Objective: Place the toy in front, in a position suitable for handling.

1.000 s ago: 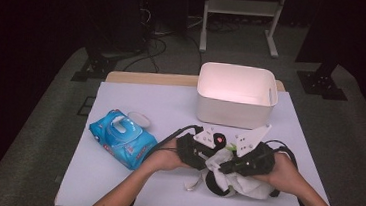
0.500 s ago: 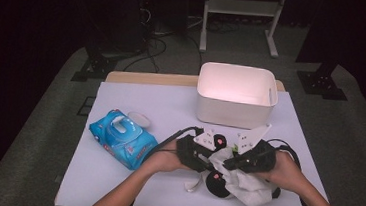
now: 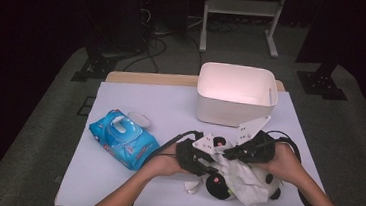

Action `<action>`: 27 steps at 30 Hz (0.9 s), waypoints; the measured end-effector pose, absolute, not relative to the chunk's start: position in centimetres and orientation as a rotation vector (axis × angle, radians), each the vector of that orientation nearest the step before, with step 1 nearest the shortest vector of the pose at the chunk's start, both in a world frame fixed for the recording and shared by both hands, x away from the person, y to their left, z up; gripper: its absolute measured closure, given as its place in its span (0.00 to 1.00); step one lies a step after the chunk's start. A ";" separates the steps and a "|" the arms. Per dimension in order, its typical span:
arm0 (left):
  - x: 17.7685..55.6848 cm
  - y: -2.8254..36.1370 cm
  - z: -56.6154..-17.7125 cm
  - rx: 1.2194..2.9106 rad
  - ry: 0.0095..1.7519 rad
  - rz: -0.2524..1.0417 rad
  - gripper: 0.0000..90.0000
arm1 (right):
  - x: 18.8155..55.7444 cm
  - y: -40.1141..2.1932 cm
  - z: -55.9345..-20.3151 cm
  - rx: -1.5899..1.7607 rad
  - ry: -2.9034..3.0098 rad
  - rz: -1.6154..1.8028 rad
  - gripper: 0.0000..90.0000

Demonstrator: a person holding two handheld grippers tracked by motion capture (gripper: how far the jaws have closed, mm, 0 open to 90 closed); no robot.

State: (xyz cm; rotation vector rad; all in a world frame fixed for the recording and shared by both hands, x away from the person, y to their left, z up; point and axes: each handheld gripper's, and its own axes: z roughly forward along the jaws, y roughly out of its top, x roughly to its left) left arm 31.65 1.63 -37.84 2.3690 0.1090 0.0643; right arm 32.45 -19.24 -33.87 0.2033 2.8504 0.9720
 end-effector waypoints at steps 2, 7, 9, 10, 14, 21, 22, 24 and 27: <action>31.7 1.7 -38.0 2.363 0.108 0.053 0.68 | 32.4 -19.5 -34.4 0.211 2.866 0.957 0.96; 31.4 1.5 -37.9 2.367 0.094 0.051 0.68 | 31.8 -20.0 -34.4 0.211 2.879 0.970 0.96; 31.4 1.3 -37.9 2.382 0.085 0.059 0.68 | 31.9 -19.6 -34.3 0.207 2.886 0.957 0.96; 31.4 1.2 -37.9 2.384 0.090 0.056 0.68 | 32.0 -19.3 -34.2 0.197 2.889 0.951 0.96; 31.5 1.5 -38.0 2.386 0.102 0.049 0.68 | 32.3 -18.3 -34.3 0.154 2.908 0.928 0.96; 31.5 1.4 -38.0 2.382 0.108 0.049 0.69 | 32.8 -20.9 -33.7 0.244 2.875 0.980 0.96; 31.5 1.4 -38.0 2.382 0.109 0.051 0.69 | 32.9 -21.2 -33.6 0.256 2.871 0.988 0.96; 31.5 1.4 -38.0 2.384 0.110 0.055 0.69 | 33.2 -21.4 -33.6 0.262 2.870 1.001 0.96; 31.5 1.6 -37.7 2.388 0.115 0.056 0.67 | 33.4 -21.4 -34.1 0.292 2.894 1.014 0.96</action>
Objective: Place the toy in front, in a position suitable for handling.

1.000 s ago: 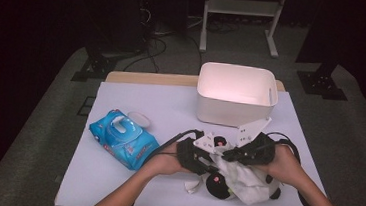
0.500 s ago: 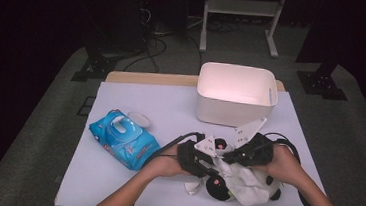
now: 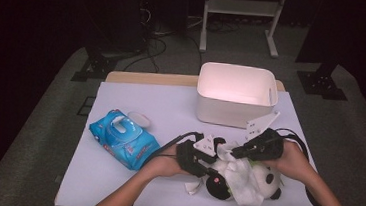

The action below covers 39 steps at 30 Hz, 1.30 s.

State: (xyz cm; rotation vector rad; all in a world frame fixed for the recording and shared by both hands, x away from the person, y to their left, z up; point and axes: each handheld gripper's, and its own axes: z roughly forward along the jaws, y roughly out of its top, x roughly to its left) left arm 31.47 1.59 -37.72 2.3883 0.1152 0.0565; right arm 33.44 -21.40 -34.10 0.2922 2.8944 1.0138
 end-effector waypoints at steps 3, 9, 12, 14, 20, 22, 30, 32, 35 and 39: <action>31.6 1.6 -36.8 2.396 0.120 0.087 0.62 | 33.3 -21.2 -34.8 0.300 2.907 1.014 0.96; 31.8 1.8 -35.8 2.399 0.131 0.067 0.63 | 32.7 -21.7 -35.3 0.313 2.905 1.096 0.96; 31.7 1.4 -37.1 2.421 0.137 0.019 0.64 | 32.5 -21.8 -35.4 0.313 2.898 1.105 0.96; 31.6 1.3 -37.8 2.407 0.145 0.005 0.64 | 32.4 -21.6 -35.3 0.312 2.900 1.104 0.96; 31.8 1.4 -37.8 2.409 0.150 -0.011 0.64 | 32.2 -20.4 -35.5 0.249 2.923 1.117 0.96; 31.8 1.3 -37.8 2.412 0.147 -0.009 0.64 | 32.2 -20.4 -35.3 0.237 2.931 1.103 0.96; 31.7 1.4 -37.8 2.407 0.149 0.015 0.64 | 33.2 -22.0 -34.2 0.299 2.877 1.105 0.96; 31.8 1.4 -37.6 2.406 0.140 0.017 0.64 | 33.4 -22.0 -34.7 0.304 2.893 1.111 0.96; 31.8 1.7 -37.1 2.412 0.130 0.022 0.64 | 32.9 -21.6 -35.2 0.283 2.921 1.110 0.96; 31.9 2.3 -35.9 2.392 0.138 0.049 0.64 | 32.3 -21.5 -35.3 0.263 2.927 1.116 0.96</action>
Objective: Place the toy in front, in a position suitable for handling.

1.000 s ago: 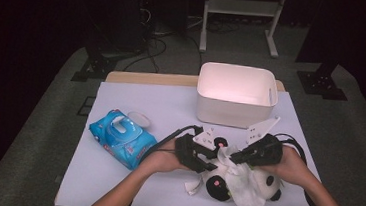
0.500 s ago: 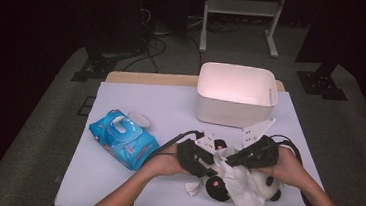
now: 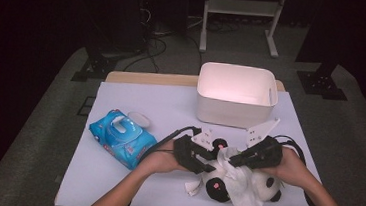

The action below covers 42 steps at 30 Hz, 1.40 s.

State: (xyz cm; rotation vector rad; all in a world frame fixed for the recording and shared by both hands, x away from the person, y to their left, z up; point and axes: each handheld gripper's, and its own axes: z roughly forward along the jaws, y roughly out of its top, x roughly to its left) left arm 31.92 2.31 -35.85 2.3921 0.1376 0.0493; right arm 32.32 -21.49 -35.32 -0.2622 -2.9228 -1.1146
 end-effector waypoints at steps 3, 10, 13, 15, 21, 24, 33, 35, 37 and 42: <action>32.0 2.5 -35.3 2.388 0.140 0.067 0.64 | 32.0 -21.7 -35.5 -0.267 -2.904 -1.133 0.96; 32.4 2.9 -34.5 2.375 0.150 0.096 0.64 | 31.3 -21.7 -35.8 -0.251 -2.890 -1.156 0.96; 32.6 2.8 -34.6 2.383 0.166 0.110 0.62 | 31.1 -21.7 -35.9 -0.241 -2.880 -1.173 0.96; 32.8 2.6 -34.8 2.391 0.175 0.120 0.60 | 30.9 -21.7 -36.0 -0.234 -2.870 -1.183 0.96; 33.2 1.2 -35.7 2.409 0.163 0.101 0.60 | 30.6 -21.8 -36.0 -0.229 -2.883 -1.191 0.96; 33.3 1.2 -35.8 2.407 0.167 0.102 0.65 | 30.7 -22.0 -35.6 -0.220 -2.912 -1.222 0.96; 32.9 1.1 -35.5 2.396 0.132 0.104 0.67 | 30.9 -21.4 -33.1 -0.205 -2.926 -1.386 0.96; 32.6 1.1 -35.4 2.402 0.124 0.119 0.67 | 31.1 -20.8 -32.8 -0.191 -2.927 -1.389 0.96; 32.5 1.3 -35.5 2.410 0.125 0.129 0.67 | 31.2 -20.3 -32.8 -0.174 -2.933 -1.361 0.96; 32.5 1.4 -35.6 2.399 0.125 0.128 0.68 | 31.6 -21.3 -33.3 -0.216 -2.936 -1.318 0.96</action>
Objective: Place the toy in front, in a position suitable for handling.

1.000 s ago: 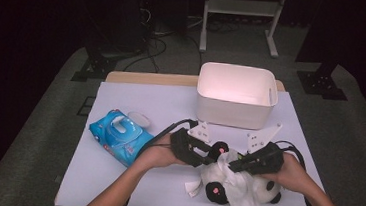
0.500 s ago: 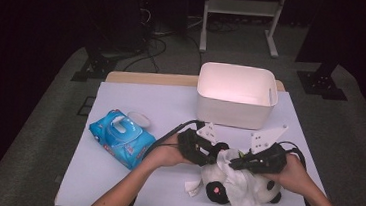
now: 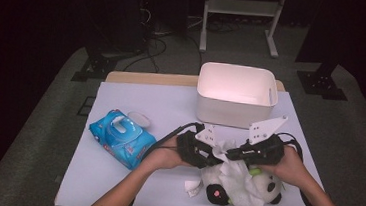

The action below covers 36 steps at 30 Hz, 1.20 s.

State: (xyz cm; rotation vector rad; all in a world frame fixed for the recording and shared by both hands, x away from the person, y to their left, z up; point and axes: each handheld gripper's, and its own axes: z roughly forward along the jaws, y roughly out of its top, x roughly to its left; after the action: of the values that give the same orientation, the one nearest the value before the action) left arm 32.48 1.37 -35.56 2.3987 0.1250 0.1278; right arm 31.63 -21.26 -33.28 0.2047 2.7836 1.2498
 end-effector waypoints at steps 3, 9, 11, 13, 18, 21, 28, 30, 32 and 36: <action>32.5 1.4 -35.4 2.395 0.117 0.117 0.68 | 31.9 -22.4 -34.2 0.265 2.810 1.174 0.96; 32.3 0.9 -35.3 2.398 0.109 0.118 0.68 | 32.1 -23.1 -34.4 0.309 2.817 1.209 0.96; 32.3 0.9 -35.3 2.407 0.117 0.120 0.67 | 32.2 -22.3 -34.5 0.292 2.830 1.187 0.96; 32.4 0.9 -35.4 2.407 0.133 0.120 0.61 | 32.4 -21.7 -34.8 0.294 2.850 1.181 0.96; 32.5 0.4 -35.6 2.398 0.139 0.134 0.56 | 32.6 -21.8 -35.1 0.325 2.865 1.179 0.96; 32.3 0.4 -35.3 2.381 0.120 0.158 0.65 | 32.6 -22.2 -34.8 0.316 2.868 1.165 0.96; 32.3 0.5 -34.7 2.353 0.104 0.190 0.70 | 32.8 -23.6 -34.2 0.345 2.869 1.177 0.96; 32.3 0.4 -34.3 2.354 0.088 0.208 0.71 | 32.7 -23.8 -33.9 0.346 2.862 1.177 0.96; 32.5 0.4 -34.0 2.355 0.077 0.214 0.72 | 32.7 -23.9 -33.7 0.340 2.856 1.177 0.96; 32.9 1.0 -33.0 2.344 0.079 0.249 0.73 | 32.6 -23.8 -33.3 0.344 2.839 1.203 0.96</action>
State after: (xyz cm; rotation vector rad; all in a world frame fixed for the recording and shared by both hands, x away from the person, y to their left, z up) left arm 32.95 0.99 -32.98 2.3445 0.0789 0.2491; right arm 32.55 -23.80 -33.29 0.3445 2.8385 1.2026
